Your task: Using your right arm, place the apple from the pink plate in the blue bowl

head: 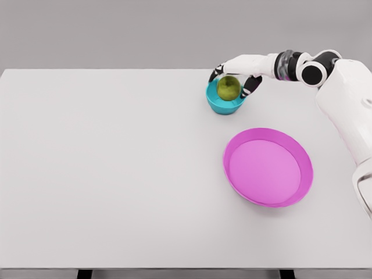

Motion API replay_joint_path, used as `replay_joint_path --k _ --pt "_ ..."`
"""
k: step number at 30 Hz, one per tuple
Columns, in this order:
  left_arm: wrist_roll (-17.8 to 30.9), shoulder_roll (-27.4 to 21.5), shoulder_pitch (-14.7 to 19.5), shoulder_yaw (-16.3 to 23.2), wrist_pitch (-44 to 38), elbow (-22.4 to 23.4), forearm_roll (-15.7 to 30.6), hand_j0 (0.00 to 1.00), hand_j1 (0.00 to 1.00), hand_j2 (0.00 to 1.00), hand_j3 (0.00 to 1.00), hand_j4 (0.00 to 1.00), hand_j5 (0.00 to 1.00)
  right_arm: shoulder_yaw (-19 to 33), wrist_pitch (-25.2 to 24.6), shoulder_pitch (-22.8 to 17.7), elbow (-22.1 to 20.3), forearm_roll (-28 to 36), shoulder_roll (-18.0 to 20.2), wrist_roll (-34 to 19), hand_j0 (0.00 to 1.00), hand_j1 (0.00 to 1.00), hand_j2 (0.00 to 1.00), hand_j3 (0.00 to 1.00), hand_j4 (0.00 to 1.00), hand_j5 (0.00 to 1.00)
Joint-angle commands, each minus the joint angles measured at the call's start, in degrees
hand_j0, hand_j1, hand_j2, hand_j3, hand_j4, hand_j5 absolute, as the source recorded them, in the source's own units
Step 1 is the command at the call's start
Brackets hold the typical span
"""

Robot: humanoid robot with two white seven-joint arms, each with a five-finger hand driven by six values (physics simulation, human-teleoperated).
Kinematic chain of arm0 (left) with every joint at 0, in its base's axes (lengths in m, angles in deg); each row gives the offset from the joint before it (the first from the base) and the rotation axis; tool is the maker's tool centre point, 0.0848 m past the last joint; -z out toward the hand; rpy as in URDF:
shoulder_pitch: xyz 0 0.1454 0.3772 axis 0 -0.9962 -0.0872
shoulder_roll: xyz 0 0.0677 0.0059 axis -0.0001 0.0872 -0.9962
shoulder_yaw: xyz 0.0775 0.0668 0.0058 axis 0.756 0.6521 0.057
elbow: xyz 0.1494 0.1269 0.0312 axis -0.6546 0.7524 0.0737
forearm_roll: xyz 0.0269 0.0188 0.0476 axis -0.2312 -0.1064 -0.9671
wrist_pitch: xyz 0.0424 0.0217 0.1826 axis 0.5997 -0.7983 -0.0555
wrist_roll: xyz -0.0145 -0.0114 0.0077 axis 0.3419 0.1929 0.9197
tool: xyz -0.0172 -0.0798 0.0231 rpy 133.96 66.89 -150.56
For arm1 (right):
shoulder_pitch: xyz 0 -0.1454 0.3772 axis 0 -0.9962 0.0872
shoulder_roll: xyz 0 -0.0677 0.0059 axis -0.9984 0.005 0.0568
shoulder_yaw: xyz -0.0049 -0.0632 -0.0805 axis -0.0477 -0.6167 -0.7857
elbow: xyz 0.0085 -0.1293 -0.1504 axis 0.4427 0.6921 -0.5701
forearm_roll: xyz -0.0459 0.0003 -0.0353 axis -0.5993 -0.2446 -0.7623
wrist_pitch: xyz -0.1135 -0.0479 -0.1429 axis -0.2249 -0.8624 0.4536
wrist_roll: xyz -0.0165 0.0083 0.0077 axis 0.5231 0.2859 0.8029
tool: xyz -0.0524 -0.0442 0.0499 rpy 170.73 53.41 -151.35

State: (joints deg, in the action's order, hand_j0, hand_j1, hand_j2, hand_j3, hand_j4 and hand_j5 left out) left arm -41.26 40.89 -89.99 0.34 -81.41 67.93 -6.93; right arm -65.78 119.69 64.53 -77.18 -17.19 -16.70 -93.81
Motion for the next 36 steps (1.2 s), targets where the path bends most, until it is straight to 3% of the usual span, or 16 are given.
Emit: replay_joint_path --k 1,7,10,12,17,20,23,27,36 --pt "0.01 0.0 0.0 0.0 0.0 0.0 -0.02 1.0 1.0 1.0 1.0 1.0 1.0 0.15 -0.19 0.0 -0.03 0.34 -0.04 0.0 1.0 1.0 1.0 1.0 1.0 1.0" --pt "0.01 0.0 0.0 0.0 0.0 0.0 -0.02 1.0 1.0 1.0 1.0 1.0 1.0 0.77 -0.17 1.32 -3.54 0.95 2.15 0.0 1.0 1.0 1.0 1.0 1.0 1.0" --pt "0.01 0.0 0.0 0.0 0.0 0.0 -0.02 1.0 1.0 1.0 1.0 1.0 1.0 6.04 -0.17 0.35 -12.77 2.53 9.27 0.0 1.0 1.0 1.0 1.0 1.0 1.0" --pt "0.01 0.0 0.0 0.0 0.0 0.0 -0.02 1.0 1.0 1.0 1.0 1.0 1.0 8.58 -0.17 -2.63 -15.58 6.48 14.53 0.0 1.0 1.0 1.0 1.0 1.0 1.0" --pt "0.01 0.0 0.0 0.0 0.0 0.0 -0.02 1.0 1.0 1.0 1.0 1.0 1.0 16.84 -0.17 -12.82 -19.36 14.39 23.33 0.0 1.0 1.0 1.0 1.0 1.0 1.0" --pt "0.01 0.0 0.0 0.0 0.0 0.0 -0.02 1.0 1.0 1.0 1.0 1.0 1.0 25.9 -0.17 -18.72 -19.98 16.86 23.51 0.0 1.0 1.0 1.0 1.0 1.0 1.0" --pt "0.01 0.0 0.0 0.0 0.0 0.0 -0.02 1.0 1.0 1.0 1.0 1.0 1.0 33.63 -0.17 -26.09 -23.66 16.95 23.25 0.0 1.0 1.0 1.0 1.0 1.0 1.0" --pt "0.01 0.0 0.0 0.0 0.0 0.0 -0.02 1.0 1.0 1.0 1.0 1.0 1.0 33.9 -0.17 -29.62 -24.2 16.95 22.11 0.0 1.0 1.0 1.0 1.0 1.0 1.0" --pt "0.01 0.0 0.0 0.0 0.09 0.0 0.15 1.0 1.0 1.0 1.0 1.0 1.0 33.82 -0.17 -31.46 -23.85 16.86 21.05 0.0 1.0 1.0 1.0 1.0 1.0 1.0"
